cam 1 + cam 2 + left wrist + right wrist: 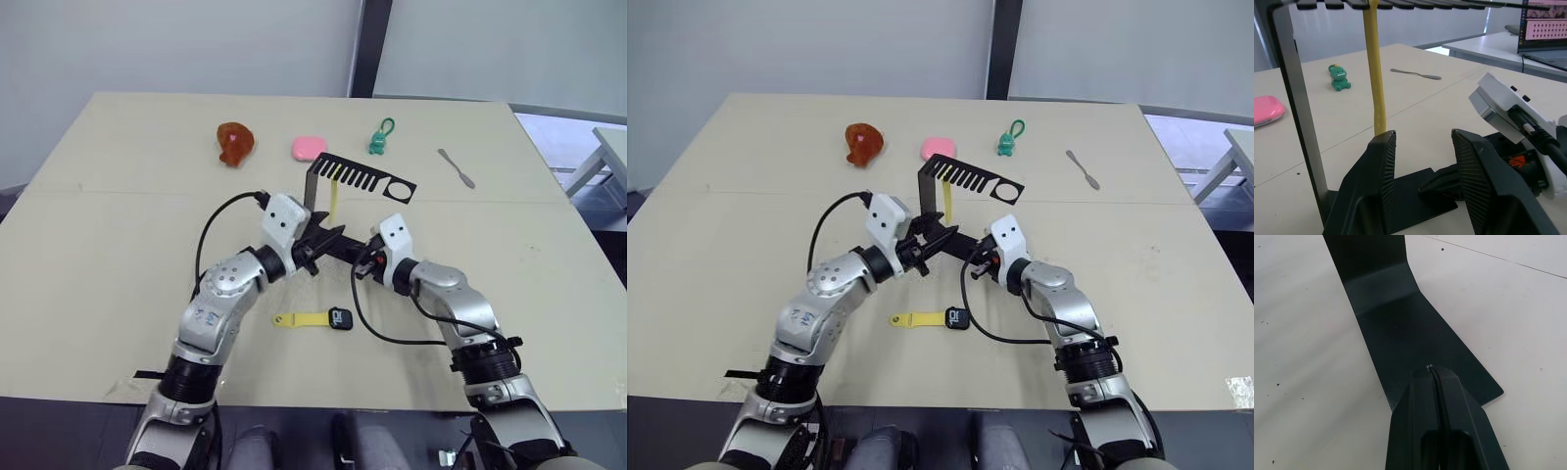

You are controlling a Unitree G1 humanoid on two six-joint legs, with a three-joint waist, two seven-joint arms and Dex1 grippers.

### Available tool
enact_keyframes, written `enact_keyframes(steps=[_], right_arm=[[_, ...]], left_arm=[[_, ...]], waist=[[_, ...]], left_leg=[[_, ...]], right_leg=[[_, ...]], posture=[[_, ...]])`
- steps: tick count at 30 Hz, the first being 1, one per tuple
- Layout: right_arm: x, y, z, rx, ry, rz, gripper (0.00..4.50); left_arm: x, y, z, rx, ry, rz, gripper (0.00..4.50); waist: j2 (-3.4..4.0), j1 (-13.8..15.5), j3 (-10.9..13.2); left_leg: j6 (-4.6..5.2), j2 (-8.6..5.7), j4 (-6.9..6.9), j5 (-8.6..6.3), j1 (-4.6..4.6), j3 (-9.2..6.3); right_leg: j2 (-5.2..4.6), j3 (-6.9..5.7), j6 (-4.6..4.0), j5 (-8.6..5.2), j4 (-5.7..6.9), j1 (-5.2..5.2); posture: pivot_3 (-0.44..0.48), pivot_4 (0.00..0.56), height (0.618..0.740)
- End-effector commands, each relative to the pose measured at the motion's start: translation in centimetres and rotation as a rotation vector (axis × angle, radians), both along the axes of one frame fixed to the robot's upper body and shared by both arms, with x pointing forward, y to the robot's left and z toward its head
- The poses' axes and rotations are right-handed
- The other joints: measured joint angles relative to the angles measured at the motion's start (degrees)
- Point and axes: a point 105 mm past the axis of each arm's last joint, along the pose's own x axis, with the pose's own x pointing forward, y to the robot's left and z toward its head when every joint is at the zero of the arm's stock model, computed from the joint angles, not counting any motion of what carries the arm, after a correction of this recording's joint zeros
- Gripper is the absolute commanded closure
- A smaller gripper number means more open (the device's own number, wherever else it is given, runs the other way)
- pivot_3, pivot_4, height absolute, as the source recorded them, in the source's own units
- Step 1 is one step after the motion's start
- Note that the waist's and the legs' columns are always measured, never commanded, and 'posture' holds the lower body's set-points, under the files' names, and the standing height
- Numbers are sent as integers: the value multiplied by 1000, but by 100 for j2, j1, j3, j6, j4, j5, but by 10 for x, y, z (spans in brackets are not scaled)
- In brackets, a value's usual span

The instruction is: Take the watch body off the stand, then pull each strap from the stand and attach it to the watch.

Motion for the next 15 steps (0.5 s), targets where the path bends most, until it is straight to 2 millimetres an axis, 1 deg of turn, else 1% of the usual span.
enact_keyframes(steps=[1, 7, 12, 15], right_arm=[[-3, -10, -24, -46, 83, -50, 4500], [-4, -12, -24, -43, 82, -57, 4500], [-2, -12, -22, -39, 78, -58, 4500], [-2, -10, -20, -41, 73, -53, 4500]], left_arm=[[6, -3, 16, -13, -71, 37, 2235], [18, -2, 17, -3, -91, 93, 2235], [22, -14, 16, -3, -92, 70, 2235], [33, -18, 18, -7, -103, 107, 2235]], waist=[[-1, 6, 0], [-1, 8, -1], [-1, 10, 0], [-1, 14, 0]], left_leg=[[0, 0, 0, 0, 0, 0], [0, -1, 0, 0, 0, 0], [0, -1, 0, 0, -1, 0], [0, -2, 0, 0, -2, 0]], right_leg=[[0, 0, 0, 0, 0, 0], [-1, -1, 0, 0, -1, 0], [-2, -3, 0, 0, -1, 0], [-2, -3, 0, 0, -3, 0]], posture=[[0, 150, 740], [0, 150, 740], [0, 150, 740], [0, 150, 740]])
